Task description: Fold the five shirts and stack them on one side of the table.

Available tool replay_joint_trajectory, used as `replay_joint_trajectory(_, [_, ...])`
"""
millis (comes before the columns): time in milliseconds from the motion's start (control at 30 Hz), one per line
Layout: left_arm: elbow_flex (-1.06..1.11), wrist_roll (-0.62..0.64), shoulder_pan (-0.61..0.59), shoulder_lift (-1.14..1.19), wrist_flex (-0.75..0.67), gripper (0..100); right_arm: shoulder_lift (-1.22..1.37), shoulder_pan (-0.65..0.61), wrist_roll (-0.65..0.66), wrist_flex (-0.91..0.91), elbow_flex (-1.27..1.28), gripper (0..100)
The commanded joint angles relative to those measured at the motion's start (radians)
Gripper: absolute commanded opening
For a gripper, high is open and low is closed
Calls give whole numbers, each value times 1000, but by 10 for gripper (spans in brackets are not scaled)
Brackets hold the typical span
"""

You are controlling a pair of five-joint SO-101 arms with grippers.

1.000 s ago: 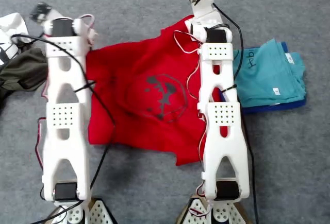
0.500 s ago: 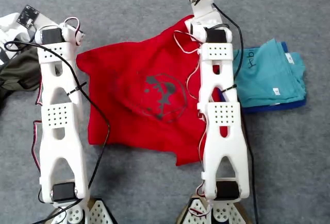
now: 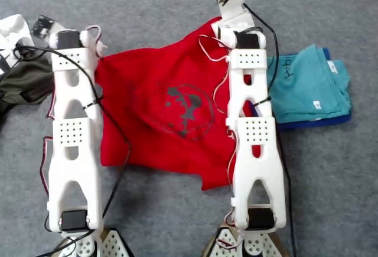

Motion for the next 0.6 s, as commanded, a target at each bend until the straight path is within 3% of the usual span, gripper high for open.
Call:
replay_joint_trajectory(0, [-46, 9, 3, -21, 63, 153, -2, -13, 12, -20, -48, 2])
replay_joint_trajectory(167, [-38, 9, 18, -12, 74, 150, -2, -13, 12, -20, -48, 2])
replay_joint_trajectory(333, [18, -51, 71, -12, 75, 18, -2, -12, 12, -34, -47, 2])
replay_joint_trajectory(567, [226, -64, 109, -21, 77, 18, -7, -12, 12, -49, -24, 2])
